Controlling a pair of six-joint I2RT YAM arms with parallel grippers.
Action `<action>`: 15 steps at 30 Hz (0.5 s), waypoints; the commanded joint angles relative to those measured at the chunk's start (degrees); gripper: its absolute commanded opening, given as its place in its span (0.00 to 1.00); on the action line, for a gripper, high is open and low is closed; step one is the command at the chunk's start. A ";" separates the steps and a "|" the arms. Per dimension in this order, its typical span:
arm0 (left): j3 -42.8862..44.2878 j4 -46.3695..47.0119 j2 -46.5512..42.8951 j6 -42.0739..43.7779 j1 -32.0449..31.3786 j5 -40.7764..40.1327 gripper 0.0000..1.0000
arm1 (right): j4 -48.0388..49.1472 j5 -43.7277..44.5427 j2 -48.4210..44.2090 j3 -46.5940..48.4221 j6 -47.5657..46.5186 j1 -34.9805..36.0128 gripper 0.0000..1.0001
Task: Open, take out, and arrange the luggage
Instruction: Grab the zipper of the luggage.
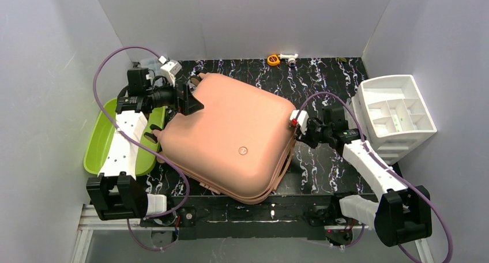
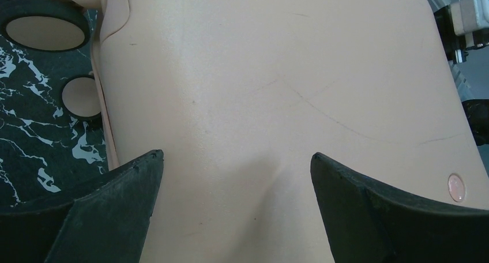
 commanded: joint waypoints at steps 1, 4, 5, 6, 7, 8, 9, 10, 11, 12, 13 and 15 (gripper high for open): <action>-1.84 -0.57 -3.14 2.03 -0.08 2.83 0.98 | 4.70 7.86 -1.77 1.38 3.93 -0.15 0.01; -2.02 -0.80 -2.80 2.29 -0.07 3.99 0.98 | 7.05 12.84 -1.87 1.17 6.57 -0.23 0.01; -2.06 -0.78 -2.60 2.29 -0.08 4.43 0.98 | 7.80 14.34 -1.65 1.21 7.39 -0.24 0.01; -2.07 -0.92 -2.31 2.31 -0.09 4.83 0.98 | 8.32 15.61 -1.32 1.30 8.00 -0.24 0.01; -2.11 -0.97 -2.00 2.32 -0.04 5.06 0.98 | 8.78 16.37 -0.79 1.53 8.30 -0.25 0.01; -2.18 -1.04 -1.76 2.44 -0.08 5.29 0.98 | 9.14 16.76 -0.17 1.72 8.51 -0.32 0.01; -2.29 -1.06 -1.47 2.45 -0.07 5.55 0.98 | 9.54 16.77 0.55 2.11 8.54 -0.33 0.01; -2.39 -1.06 -1.21 2.63 -0.08 5.93 0.98 | 10.12 16.71 1.50 2.46 8.60 -0.35 0.01; -2.49 -1.13 -1.02 2.92 -0.09 6.18 0.98 | 10.68 16.63 2.52 2.94 8.69 -0.33 0.01; -2.63 -1.29 -0.84 3.12 -0.09 6.43 0.98 | 11.15 16.57 3.76 3.59 8.65 -0.33 0.01; -2.64 -1.44 -0.66 3.32 -0.09 6.62 0.98 | 11.72 16.64 5.23 4.52 8.71 -0.33 0.01; -2.40 -2.04 -0.42 4.06 -0.08 6.81 0.98 | 12.56 16.72 8.48 6.35 8.86 -0.33 0.01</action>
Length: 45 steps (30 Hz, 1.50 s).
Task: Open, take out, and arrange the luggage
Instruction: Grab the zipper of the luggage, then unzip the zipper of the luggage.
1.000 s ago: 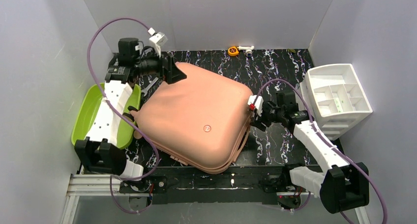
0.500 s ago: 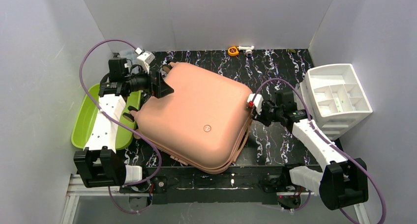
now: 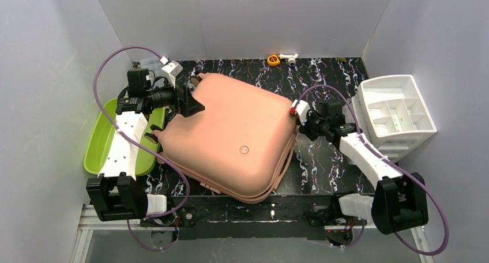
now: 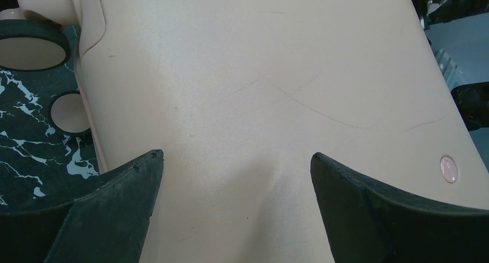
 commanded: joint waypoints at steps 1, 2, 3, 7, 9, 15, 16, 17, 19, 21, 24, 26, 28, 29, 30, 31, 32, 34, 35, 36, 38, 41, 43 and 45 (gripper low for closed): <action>-0.99 -2.97 0.93 1.72 -0.11 3.19 0.98 | 7.57 5.41 5.85 5.93 1.10 -0.87 0.01; -0.91 -3.20 1.04 1.98 -0.11 3.13 0.98 | 8.19 5.25 6.90 6.74 1.18 -0.87 0.01; -0.83 -3.44 1.14 2.27 -0.11 3.11 0.98 | 9.16 5.04 7.85 7.19 1.30 -0.87 0.01; -0.56 -4.44 1.67 3.35 -0.08 2.90 0.98 | 14.53 4.82 9.95 7.51 1.28 -0.88 0.01; -0.79 -4.59 1.89 3.93 -0.11 2.80 0.98 | 16.89 3.76 10.94 7.52 0.98 -0.95 0.01; -1.09 -1.73 2.47 3.44 -0.02 -7.20 0.98 | 17.81 -1.68 11.62 6.90 1.46 -1.14 0.01; -1.02 0.63 2.66 2.01 0.05 -9.69 0.98 | 18.32 -2.23 11.01 6.11 1.61 -1.14 0.01; -0.85 2.34 3.19 0.45 0.13 -12.04 0.98 | 18.74 -2.53 10.50 5.45 1.68 -1.20 0.01; 0.34 4.57 4.83 -2.39 0.34 -15.85 0.98 | 19.06 -2.72 9.82 4.71 1.67 -1.35 0.01; 2.79 5.27 7.73 -4.61 0.39 -17.25 0.98 | 18.99 -2.81 9.62 4.63 1.74 -1.76 0.01; 8.56 4.06 14.08 -7.34 0.35 -15.89 0.98 | 19.25 -2.81 9.50 4.67 2.50 -2.54 0.01; 13.69 2.39 18.62 -9.18 0.33 -14.37 0.98 | 19.64 -2.86 9.34 4.74 3.14 -3.00 0.01; 17.64 1.44 22.87 -10.07 0.35 -14.20 0.98 | 19.76 -2.96 9.36 4.96 3.42 -3.36 0.01; 19.65 1.12 25.00 -12.17 0.27 -14.82 0.98 | 19.77 -3.22 9.44 5.06 3.48 -3.57 0.01; 21.51 0.85 26.81 -13.26 0.25 -15.51 0.98 | 19.77 -3.36 9.54 5.18 3.56 -3.71 0.01; 23.04 0.59 29.30 -14.12 0.27 -16.43 0.98 | 19.72 -3.71 9.67 5.36 3.65 -3.81 0.01; 24.46 0.43 30.87 -15.21 0.19 -17.88 0.98 | 19.64 -4.01 9.80 5.49 3.73 -3.85 0.01; 26.40 0.33 33.25 -17.92 0.04 -21.80 0.98 | 19.45 -4.44 10.06 5.66 3.87 -3.99 0.01; 27.06 0.30 34.13 -19.12 -0.08 -23.67 0.98 | 19.42 -4.59 10.09 5.65 4.02 -4.03 0.01; 27.75 -0.19 34.85 -19.86 -0.33 -25.46 0.98 | 19.42 -4.73 10.08 5.53 3.97 -4.04 0.01; 28.37 -0.55 35.56 -20.19 -1.09 -28.86 0.98 | 19.63 -4.94 9.93 5.19 3.98 -4.12 0.01; 28.04 -0.47 35.59 -19.07 -2.69 -31.40 0.98 | 19.76 -5.20 9.68 4.89 4.03 -4.21 0.01; 28.31 -0.55 35.94 -19.78 -4.04 -31.39 0.98 | 19.89 -5.35 9.55 4.93 3.97 -4.21 0.01; 30.25 -2.31 37.32 -19.47 -4.85 -32.29 0.98 | 20.16 -5.47 9.81 5.16 3.95 -4.21 0.01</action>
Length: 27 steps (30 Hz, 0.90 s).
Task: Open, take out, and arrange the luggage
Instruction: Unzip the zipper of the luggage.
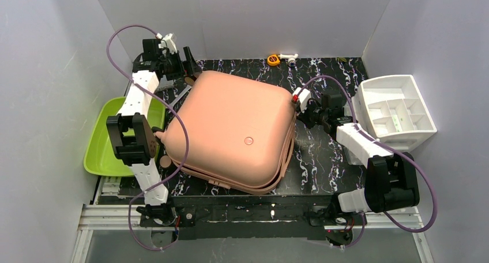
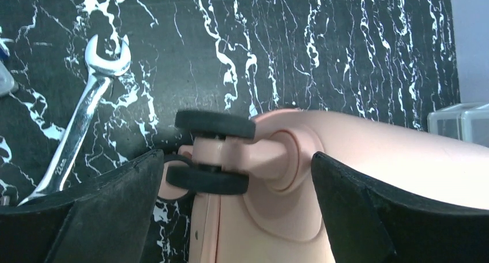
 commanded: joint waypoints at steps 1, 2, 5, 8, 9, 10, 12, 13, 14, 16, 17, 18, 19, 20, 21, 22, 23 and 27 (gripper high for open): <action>2.34 -7.13 4.85 3.43 -4.42 -7.23 0.98 | 5.95 -1.04 -0.82 1.07 -0.01 -0.56 0.01; 3.53 -8.08 5.70 3.76 -4.83 -6.97 0.98 | 5.96 -1.02 -0.39 1.20 -0.40 -0.61 0.01; 5.89 -9.80 7.91 4.01 -6.10 -6.26 0.98 | 7.06 -1.56 1.20 1.72 -2.86 -1.12 0.01; 6.49 -10.13 9.17 5.05 -7.36 -4.80 0.98 | 7.94 -4.67 3.25 2.88 -5.72 -2.50 0.01; 6.69 -10.16 9.46 5.39 -7.57 -4.01 0.98 | 8.08 -5.82 4.21 3.63 -6.14 -3.10 0.01; 6.90 -10.28 9.92 5.68 -7.77 -2.97 0.98 | 7.84 -7.54 5.23 4.66 -6.53 -3.70 0.01; 7.17 -10.51 10.66 6.33 -8.30 -1.28 0.96 | 6.78 -9.24 7.65 7.47 -7.06 -4.70 0.01; 7.28 -10.67 10.87 6.73 -8.58 -0.72 0.96 | 6.29 -9.65 8.66 8.76 -7.17 -5.10 0.01; 7.35 -10.72 11.15 7.44 -8.90 0.08 0.95 | 6.03 -10.22 9.64 10.02 -7.31 -5.51 0.01; 7.45 -10.90 11.58 8.98 -9.55 1.19 0.93 | 5.96 -11.79 11.30 11.82 -8.03 -6.27 0.01; 7.54 -10.98 11.73 9.75 -9.90 1.63 0.92 | 5.55 -12.92 12.01 12.60 -9.07 -6.66 0.01; 7.71 -11.07 11.94 10.40 -10.32 1.87 0.91 | 4.89 -14.21 12.65 13.47 -10.69 -6.97 0.01; 7.73 -11.08 12.13 10.81 -10.68 2.27 0.91 | 4.29 -15.43 13.62 14.53 -11.95 -7.36 0.01; 7.91 -11.27 12.47 11.30 -11.03 2.78 0.90 | 3.96 -16.06 14.07 15.05 -12.80 -7.46 0.01; 8.12 -11.40 12.70 11.56 -11.39 3.34 0.90 | 3.36 -16.81 15.39 16.54 -13.67 -7.50 0.01; 8.35 -11.57 13.06 11.69 -11.71 3.98 0.90 | 0.99 -17.65 16.77 18.05 -15.66 -7.51 0.01; 8.64 -11.79 13.31 11.72 -12.14 4.66 0.89 | -0.25 -18.26 18.27 19.51 -17.03 -7.51 0.01; 9.33 -12.46 13.80 14.40 -13.51 6.55 0.89 | -9.80 -23.28 24.69 27.02 -26.98 -7.51 0.01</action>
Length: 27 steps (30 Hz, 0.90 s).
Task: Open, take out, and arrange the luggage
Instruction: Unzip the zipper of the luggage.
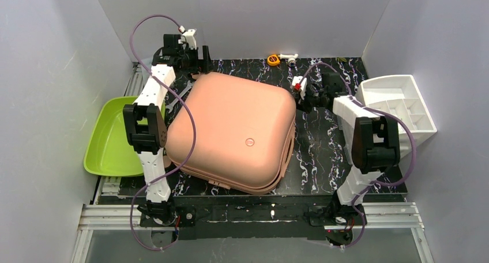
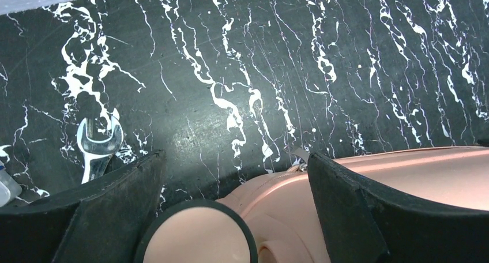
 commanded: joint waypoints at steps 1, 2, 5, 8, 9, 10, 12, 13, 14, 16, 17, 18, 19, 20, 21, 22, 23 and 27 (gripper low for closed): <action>-1.57 -14.88 2.77 5.48 -6.51 10.61 0.89 | -4.95 -3.96 5.91 10.26 -13.70 -1.60 0.01; -1.32 -15.15 2.99 5.59 -6.65 11.19 0.90 | -6.26 -5.16 7.23 11.66 -15.54 -1.57 0.01; 0.29 -16.01 3.83 5.83 -6.96 12.26 0.90 | -9.06 -8.78 10.10 14.60 -20.11 -1.20 0.01; 1.05 -16.46 4.33 6.23 -7.36 12.91 0.90 | -10.69 -9.04 12.02 16.58 -22.59 0.03 0.01; 1.17 -16.54 4.43 6.28 -7.54 13.12 0.90 | -10.84 -9.11 12.52 16.95 -23.09 0.43 0.01; 1.24 -16.68 4.52 6.52 -7.71 13.29 0.90 | -10.56 -9.07 13.14 17.21 -23.12 0.84 0.01; 1.30 -17.01 4.61 6.97 -8.19 13.64 0.90 | -10.55 -8.38 14.23 18.07 -23.21 1.88 0.01; 1.38 -17.12 4.69 7.19 -8.42 13.76 0.90 | -10.12 -7.66 14.89 18.31 -22.80 2.60 0.01; 1.35 -17.24 4.71 7.24 -8.64 13.85 0.90 | -9.50 -6.75 15.26 18.47 -22.17 3.12 0.01; 1.35 -17.26 4.70 7.31 -8.93 13.94 0.90 | -4.44 -3.96 15.55 17.45 -17.74 4.49 0.01; 1.27 -17.27 4.76 7.34 -9.03 14.03 0.90 | -0.42 -1.54 15.42 16.26 -13.98 5.50 0.01; 1.26 -17.27 4.75 7.22 -9.03 14.05 0.90 | 4.61 1.17 15.19 14.71 -10.26 6.14 0.01; 1.21 -17.27 4.75 7.13 -9.05 14.11 0.90 | 8.49 3.70 14.99 13.61 -7.52 6.92 0.01; 1.11 -17.27 4.74 7.06 -9.04 14.40 0.90 | 11.80 5.30 14.93 12.81 -4.61 7.64 0.01; 0.88 -17.27 4.61 6.95 -9.01 14.81 0.90 | 14.17 5.56 14.97 12.39 -1.71 8.02 0.02; 0.61 -17.27 4.49 6.87 -9.08 15.12 0.90 | 15.92 5.31 15.07 12.33 1.22 8.14 0.03; 0.25 -17.22 4.25 6.84 -9.07 15.79 0.90 | 17.14 4.70 15.28 12.39 3.82 8.18 0.03; -1.17 -16.67 3.51 6.89 -9.11 16.95 0.90 | 16.36 1.99 16.71 14.24 7.74 9.18 0.04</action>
